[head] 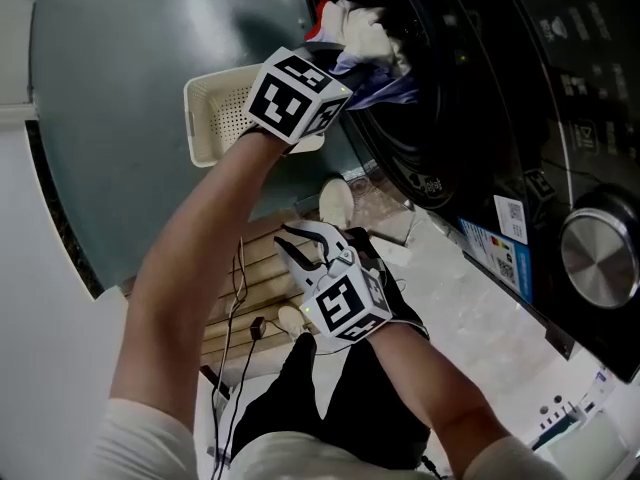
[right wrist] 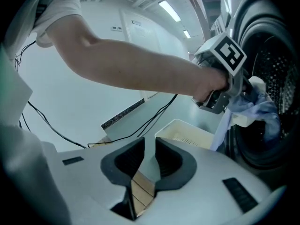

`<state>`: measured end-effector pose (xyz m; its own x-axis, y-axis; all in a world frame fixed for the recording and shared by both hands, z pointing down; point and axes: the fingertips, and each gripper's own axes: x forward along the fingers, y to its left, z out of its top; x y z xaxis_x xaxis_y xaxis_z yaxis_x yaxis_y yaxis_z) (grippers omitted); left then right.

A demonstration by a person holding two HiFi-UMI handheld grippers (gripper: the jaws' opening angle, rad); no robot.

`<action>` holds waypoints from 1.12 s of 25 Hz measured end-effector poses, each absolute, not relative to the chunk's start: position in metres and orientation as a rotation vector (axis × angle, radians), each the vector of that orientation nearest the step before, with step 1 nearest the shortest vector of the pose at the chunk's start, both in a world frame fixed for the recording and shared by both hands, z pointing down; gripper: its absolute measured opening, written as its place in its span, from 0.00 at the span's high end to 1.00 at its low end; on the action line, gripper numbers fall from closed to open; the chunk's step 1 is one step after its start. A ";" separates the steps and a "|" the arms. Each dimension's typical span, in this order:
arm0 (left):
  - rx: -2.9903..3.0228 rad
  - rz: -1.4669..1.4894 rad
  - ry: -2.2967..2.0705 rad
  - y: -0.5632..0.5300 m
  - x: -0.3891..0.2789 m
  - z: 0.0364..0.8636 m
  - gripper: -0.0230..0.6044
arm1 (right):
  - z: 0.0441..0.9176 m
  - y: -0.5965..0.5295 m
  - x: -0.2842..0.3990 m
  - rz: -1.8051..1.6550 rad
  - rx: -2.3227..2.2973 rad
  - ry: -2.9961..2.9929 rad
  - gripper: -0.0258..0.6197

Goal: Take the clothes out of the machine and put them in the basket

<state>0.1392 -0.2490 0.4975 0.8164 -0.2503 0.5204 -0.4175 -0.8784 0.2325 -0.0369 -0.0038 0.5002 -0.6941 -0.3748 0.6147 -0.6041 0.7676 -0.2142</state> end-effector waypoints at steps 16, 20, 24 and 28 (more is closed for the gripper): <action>2.732 0.524 -0.606 -0.251 0.078 0.423 0.82 | 0.492 0.000 -0.070 0.514 0.685 -2.436 0.86; 2.750 0.469 -0.629 -0.249 0.061 0.399 0.82 | 0.494 0.004 -0.073 0.522 0.676 -2.430 0.86; 2.767 0.388 -0.651 -0.247 0.042 0.370 0.82 | 0.493 0.008 -0.083 0.525 0.650 -2.439 0.86; 2.779 0.319 -0.675 -0.246 0.026 0.344 0.82 | 0.494 0.013 -0.089 0.526 0.620 -2.443 0.86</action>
